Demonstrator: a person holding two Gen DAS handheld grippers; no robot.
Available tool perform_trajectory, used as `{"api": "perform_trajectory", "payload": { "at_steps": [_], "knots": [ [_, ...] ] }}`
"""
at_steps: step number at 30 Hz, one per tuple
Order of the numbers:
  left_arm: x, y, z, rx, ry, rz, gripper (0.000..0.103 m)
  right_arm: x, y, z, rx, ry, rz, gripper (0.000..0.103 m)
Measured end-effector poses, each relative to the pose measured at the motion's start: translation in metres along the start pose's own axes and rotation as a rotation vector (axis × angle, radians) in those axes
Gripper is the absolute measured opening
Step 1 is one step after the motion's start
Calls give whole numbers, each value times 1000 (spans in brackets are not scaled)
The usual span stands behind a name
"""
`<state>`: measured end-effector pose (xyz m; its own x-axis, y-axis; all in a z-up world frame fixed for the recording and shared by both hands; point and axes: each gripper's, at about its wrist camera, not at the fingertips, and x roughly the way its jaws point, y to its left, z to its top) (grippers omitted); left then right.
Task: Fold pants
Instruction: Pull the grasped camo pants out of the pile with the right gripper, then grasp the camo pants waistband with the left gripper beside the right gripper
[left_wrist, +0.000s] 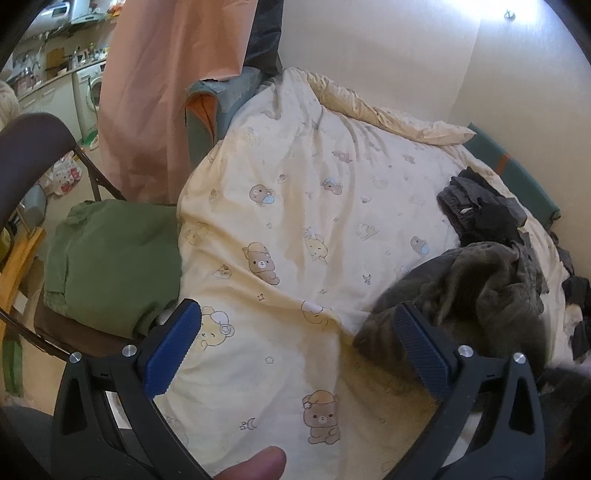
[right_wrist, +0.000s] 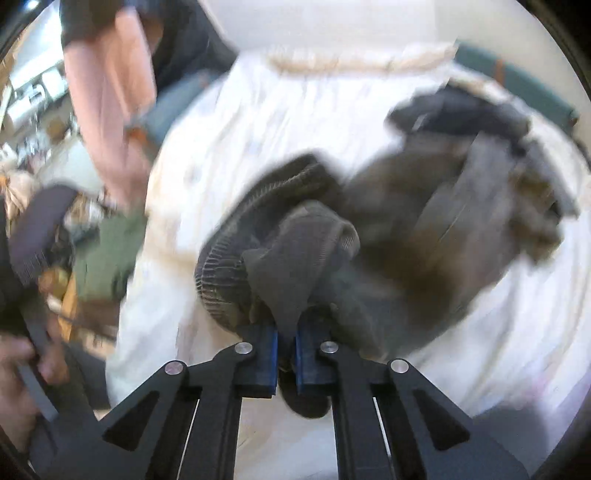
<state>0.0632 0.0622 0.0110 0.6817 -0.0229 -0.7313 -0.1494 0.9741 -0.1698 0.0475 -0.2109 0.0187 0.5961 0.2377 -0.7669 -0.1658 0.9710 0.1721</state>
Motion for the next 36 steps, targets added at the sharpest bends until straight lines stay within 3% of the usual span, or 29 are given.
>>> {"api": "perform_trajectory", "payload": {
  "at_steps": [5,10,14,17,20,21,22,26,30,36],
  "knots": [
    [6,-12,-3,39,9,4,103,-31,-51,61,15,-126,-81,6],
    [16,-18,-8,68,33,16,103,-22,-102,97,94,-249,-204,6],
    [25,-24,-12,91,60,21,103,30,-157,94,276,-161,-176,7],
    [35,-33,-16,130,85,31,103,70,-184,85,374,-44,-107,16],
    [43,-40,-20,150,103,24,103,76,-189,75,405,-4,-116,54],
    [45,-43,-20,153,107,21,103,68,-190,72,407,-18,-113,71],
    [47,-46,-20,156,107,19,103,60,-188,70,402,-35,-102,76],
    [48,-55,-20,166,100,-12,103,27,-173,58,319,-69,-69,80],
    [55,-72,-19,229,109,-37,103,23,-162,42,273,-18,-51,84],
    [104,-129,-21,403,250,-205,103,51,-157,39,198,49,-75,84]
  ]
}}
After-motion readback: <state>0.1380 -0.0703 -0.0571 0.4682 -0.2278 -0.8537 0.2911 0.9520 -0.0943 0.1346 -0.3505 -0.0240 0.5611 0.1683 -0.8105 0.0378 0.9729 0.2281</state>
